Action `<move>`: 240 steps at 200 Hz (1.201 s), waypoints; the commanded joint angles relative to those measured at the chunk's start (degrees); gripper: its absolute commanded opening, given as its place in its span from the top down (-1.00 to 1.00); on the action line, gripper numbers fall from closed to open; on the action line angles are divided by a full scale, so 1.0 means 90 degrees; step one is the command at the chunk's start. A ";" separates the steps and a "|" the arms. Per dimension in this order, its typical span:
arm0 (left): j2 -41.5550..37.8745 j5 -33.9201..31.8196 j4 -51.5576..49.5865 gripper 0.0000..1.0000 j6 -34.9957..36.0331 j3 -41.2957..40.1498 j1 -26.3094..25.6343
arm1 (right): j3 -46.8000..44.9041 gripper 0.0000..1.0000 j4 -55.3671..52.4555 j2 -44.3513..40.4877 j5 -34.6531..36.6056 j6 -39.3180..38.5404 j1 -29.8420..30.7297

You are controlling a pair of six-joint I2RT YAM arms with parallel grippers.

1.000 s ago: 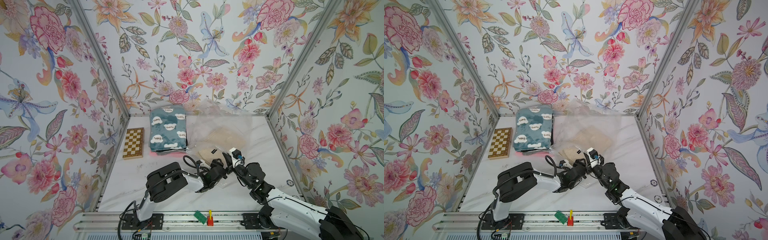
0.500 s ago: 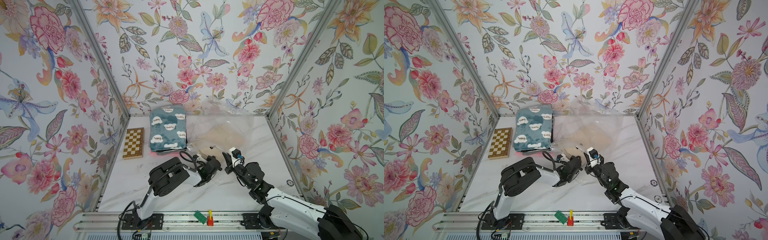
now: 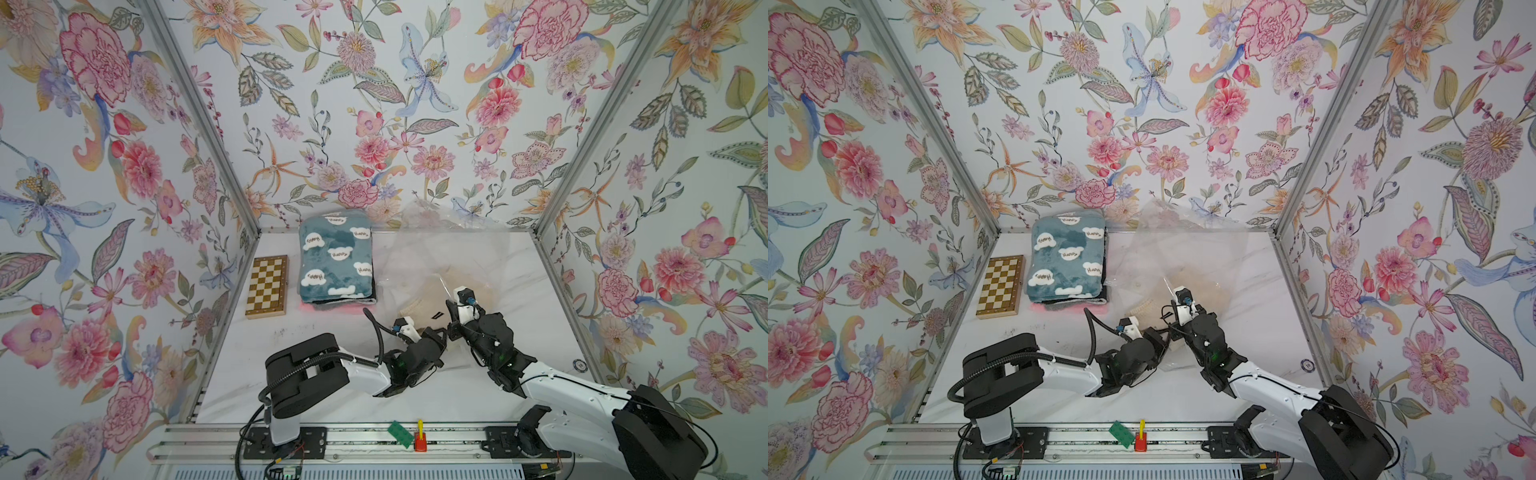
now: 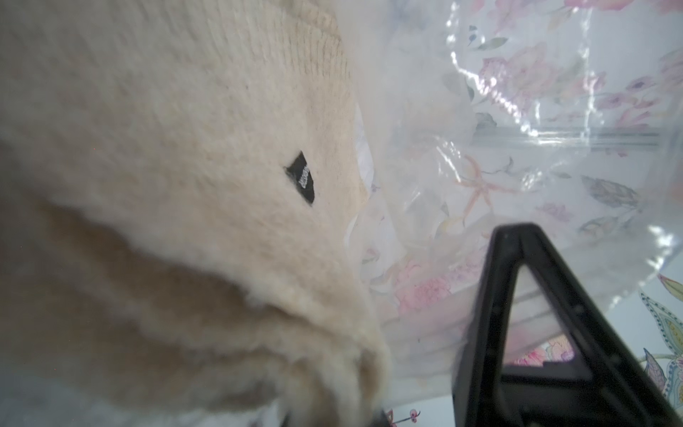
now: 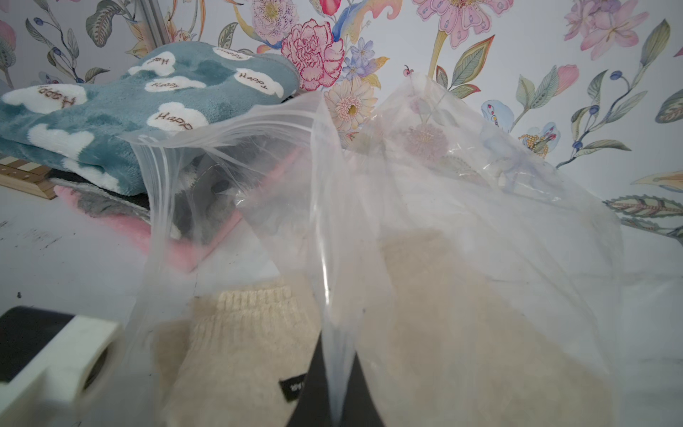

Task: Take the blanket out of the vacuum bag
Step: Take out the blanket from the vacuum bag.

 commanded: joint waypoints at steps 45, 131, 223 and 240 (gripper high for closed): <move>-0.0897 -0.0124 -0.0471 1.00 -0.0033 -0.1066 -0.0477 | 0.0193 1.00 -0.0104 0.0083 0.0149 0.0236 -0.0166; -0.0010 -0.0704 0.1475 -0.46 -0.1254 -0.1751 -0.0472 | 0.0187 1.00 -0.0148 0.0089 0.0105 0.0278 -0.0254; 0.1090 -0.0720 0.2229 -0.22 -0.2302 -0.1157 -0.0330 | 0.0159 1.00 -0.0207 -0.0064 0.0020 0.0343 -0.0396; 0.1138 -0.0725 0.2118 0.08 -0.2305 -0.1003 -0.0184 | 0.0153 1.00 -0.0221 -0.0098 -0.0032 0.0358 -0.0396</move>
